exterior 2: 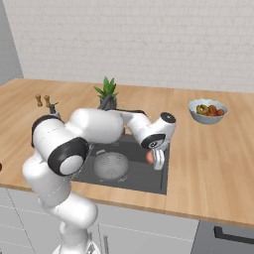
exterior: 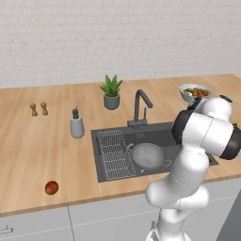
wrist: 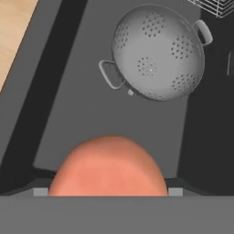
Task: Put the colander in the sink, put the peach, apple in the colander, and turn on the sink faucet and pour water over the colander.
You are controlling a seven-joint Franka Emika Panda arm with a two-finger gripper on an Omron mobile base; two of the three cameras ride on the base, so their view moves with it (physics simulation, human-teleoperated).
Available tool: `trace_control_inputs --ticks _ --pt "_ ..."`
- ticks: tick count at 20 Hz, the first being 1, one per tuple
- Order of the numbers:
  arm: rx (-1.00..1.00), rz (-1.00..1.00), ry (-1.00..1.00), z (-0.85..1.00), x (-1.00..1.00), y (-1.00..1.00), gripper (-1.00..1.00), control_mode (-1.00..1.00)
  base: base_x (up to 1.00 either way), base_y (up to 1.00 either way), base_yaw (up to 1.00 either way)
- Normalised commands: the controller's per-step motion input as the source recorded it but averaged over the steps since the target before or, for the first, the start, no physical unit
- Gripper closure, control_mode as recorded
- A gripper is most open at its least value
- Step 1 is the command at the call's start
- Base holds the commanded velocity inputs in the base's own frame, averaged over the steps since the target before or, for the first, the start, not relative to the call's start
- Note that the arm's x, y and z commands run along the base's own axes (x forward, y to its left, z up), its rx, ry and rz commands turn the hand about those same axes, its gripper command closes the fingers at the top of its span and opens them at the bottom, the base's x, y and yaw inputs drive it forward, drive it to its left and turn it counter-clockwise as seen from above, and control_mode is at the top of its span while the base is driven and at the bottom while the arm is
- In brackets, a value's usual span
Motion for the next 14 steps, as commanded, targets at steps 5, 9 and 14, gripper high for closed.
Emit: trace_control_inputs --ticks 5,9,14 --pt "0.03 0.01 0.00 0.09 0.02 0.71 1.00 -1.00 0.00 0.00 0.00" --pt "0.01 0.01 0.00 0.00 0.01 0.69 1.00 -1.00 0.00 0.00 0.00" --pt "0.00 0.00 0.01 -0.02 0.35 0.32 1.00 -1.00 0.00 0.00 0.00"
